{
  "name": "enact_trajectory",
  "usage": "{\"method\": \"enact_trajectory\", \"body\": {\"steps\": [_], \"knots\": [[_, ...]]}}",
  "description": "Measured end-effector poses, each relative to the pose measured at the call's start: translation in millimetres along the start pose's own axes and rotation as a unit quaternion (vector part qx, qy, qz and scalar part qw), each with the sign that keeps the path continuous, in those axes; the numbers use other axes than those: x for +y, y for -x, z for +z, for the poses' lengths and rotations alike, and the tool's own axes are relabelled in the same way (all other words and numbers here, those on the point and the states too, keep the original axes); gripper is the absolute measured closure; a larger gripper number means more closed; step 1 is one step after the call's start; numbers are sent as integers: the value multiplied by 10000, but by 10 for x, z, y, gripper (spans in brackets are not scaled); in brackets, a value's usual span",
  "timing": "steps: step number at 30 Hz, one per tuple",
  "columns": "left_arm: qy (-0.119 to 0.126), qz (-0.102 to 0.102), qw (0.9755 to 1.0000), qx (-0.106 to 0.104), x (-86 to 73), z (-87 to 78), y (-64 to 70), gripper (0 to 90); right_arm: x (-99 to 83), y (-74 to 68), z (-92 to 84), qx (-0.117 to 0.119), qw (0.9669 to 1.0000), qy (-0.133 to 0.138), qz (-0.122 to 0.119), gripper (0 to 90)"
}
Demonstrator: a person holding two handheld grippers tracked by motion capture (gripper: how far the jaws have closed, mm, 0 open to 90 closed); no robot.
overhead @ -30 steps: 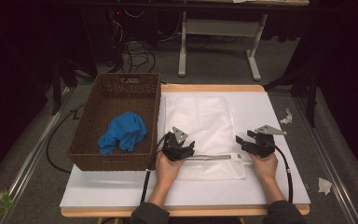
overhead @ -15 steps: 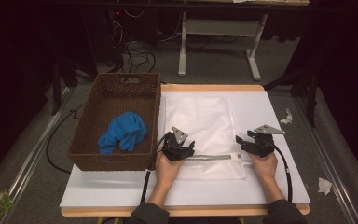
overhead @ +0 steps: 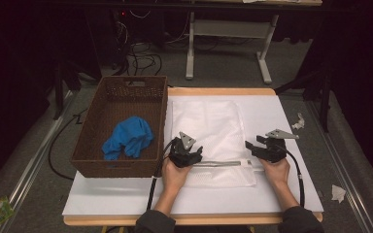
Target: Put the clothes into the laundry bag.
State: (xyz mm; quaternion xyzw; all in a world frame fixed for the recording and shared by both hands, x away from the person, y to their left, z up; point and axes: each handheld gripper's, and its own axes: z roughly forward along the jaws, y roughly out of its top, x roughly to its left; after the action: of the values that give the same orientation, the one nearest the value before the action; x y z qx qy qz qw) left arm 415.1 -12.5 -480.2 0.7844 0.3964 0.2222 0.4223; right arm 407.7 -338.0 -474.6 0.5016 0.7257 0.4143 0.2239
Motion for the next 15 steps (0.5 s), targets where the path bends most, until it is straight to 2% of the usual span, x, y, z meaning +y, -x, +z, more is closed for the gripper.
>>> {"method": "enact_trajectory", "body": {"steps": [4,9,15], "knots": [[10,-1,10000,5,0,-2,0,348,13,-47,-6,85,9999,-34,-98,389],[54,-16,10000,20,-1,-6,4,348,44,-116,-44,183,9997,106,-119,363],[72,-29,10000,39,5,-12,1,349,53,-209,-39,318,9988,-70,-364,351]]}}
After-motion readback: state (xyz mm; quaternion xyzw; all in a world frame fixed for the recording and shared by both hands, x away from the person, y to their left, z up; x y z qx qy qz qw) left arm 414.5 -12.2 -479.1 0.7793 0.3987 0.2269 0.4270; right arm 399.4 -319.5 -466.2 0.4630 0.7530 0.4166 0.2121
